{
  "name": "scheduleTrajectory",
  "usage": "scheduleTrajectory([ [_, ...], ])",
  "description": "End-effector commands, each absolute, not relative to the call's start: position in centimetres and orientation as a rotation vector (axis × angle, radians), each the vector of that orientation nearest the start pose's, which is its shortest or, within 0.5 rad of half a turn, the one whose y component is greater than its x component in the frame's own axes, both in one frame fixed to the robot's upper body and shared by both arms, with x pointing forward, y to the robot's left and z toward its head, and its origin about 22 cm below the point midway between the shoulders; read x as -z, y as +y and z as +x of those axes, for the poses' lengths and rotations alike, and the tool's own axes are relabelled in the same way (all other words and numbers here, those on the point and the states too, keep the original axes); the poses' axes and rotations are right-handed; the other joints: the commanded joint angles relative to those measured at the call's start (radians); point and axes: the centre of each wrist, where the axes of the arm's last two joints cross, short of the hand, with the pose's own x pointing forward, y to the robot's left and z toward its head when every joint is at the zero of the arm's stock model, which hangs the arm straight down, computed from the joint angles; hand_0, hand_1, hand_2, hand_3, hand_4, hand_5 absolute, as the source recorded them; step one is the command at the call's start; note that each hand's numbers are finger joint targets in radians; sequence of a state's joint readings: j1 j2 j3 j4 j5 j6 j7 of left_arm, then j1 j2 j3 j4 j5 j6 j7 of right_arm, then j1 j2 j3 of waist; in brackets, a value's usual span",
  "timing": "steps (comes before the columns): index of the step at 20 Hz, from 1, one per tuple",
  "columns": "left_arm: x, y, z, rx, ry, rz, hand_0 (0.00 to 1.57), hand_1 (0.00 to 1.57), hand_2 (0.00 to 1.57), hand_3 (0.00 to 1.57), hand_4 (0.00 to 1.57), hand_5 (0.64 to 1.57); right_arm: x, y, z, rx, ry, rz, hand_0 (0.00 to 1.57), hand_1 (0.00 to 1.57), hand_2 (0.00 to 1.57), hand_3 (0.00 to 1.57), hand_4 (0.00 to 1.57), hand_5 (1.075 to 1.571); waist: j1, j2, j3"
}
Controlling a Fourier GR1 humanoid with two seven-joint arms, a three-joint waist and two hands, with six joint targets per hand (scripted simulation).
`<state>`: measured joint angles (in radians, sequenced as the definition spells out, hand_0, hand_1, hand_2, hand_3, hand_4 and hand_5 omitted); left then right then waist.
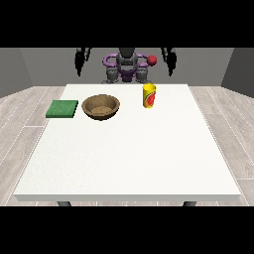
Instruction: Pick the cup and pour the ball into the bowl, then pick the bowl and place it on the pad
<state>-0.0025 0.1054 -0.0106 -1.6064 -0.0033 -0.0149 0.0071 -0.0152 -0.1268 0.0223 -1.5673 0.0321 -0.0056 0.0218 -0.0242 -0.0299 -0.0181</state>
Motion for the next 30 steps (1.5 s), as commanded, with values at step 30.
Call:
scheduleTrajectory([
  [30,2.0,27.4,26.6,-0.074,-1.913,0.055,0.00,0.00,0.00,0.00,0.00,1.523,-3.8,-32.7,25.3,-0.066,-1.834,0.010,0.00,0.00,0.00,0.00,0.00,1.571,-0.043,0.159,0.0178],
])
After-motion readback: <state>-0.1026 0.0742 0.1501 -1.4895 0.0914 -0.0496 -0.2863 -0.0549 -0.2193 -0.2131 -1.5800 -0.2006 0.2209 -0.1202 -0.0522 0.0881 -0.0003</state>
